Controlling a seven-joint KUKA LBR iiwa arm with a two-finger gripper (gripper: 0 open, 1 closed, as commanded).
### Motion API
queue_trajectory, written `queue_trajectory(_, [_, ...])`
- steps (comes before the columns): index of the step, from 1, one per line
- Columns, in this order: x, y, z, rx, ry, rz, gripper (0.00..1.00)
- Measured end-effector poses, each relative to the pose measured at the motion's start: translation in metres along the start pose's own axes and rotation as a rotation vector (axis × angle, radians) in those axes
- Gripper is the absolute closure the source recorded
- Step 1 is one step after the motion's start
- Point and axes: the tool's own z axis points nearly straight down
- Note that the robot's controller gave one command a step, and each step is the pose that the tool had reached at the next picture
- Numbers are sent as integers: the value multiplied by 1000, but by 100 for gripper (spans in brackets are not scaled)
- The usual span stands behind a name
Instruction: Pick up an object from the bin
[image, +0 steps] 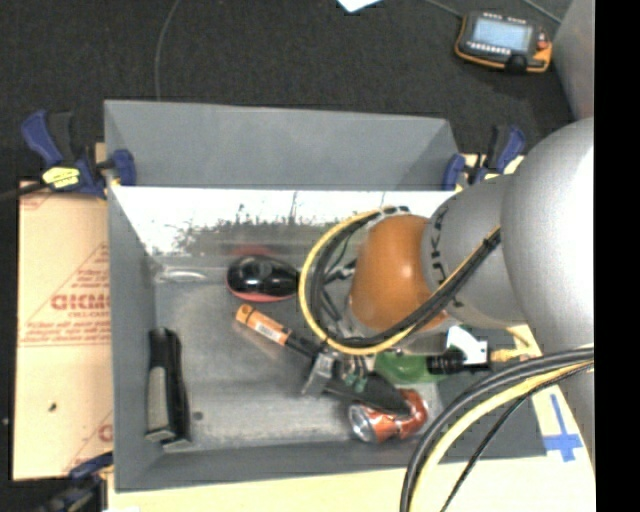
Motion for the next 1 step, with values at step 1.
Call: queue_trajectory(1, [0, 0, 0, 0, 0, 1, 100])
